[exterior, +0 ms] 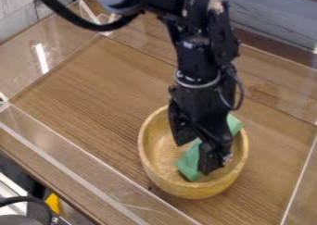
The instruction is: Put the green block in the brown bowl
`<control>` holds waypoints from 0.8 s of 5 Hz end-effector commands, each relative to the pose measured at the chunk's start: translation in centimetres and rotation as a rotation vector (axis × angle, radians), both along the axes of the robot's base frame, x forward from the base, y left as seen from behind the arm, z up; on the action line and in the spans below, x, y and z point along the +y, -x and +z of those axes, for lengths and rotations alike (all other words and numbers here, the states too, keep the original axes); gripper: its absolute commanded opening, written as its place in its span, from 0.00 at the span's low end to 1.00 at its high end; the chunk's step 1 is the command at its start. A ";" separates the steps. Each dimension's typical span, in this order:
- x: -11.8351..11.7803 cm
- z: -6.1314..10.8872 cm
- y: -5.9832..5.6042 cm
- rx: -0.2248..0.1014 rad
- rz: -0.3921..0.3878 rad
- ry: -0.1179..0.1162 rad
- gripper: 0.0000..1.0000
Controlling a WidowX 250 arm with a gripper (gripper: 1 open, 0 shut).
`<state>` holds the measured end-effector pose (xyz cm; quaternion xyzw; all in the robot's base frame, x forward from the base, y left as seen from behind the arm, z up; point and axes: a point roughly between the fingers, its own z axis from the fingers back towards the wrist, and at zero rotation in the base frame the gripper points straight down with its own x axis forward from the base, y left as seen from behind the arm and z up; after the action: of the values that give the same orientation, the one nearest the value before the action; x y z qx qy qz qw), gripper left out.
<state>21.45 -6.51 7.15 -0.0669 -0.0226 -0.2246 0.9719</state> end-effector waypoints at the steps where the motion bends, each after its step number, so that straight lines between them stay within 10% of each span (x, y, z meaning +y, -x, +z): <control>1: 0.5 1.7 -1.1 -0.049 0.034 -0.002 1.00; 4: 2.9 4.4 -2.9 -0.091 0.137 -0.028 1.00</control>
<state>23.49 -3.64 10.23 -0.0446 -0.0420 -0.1604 0.9851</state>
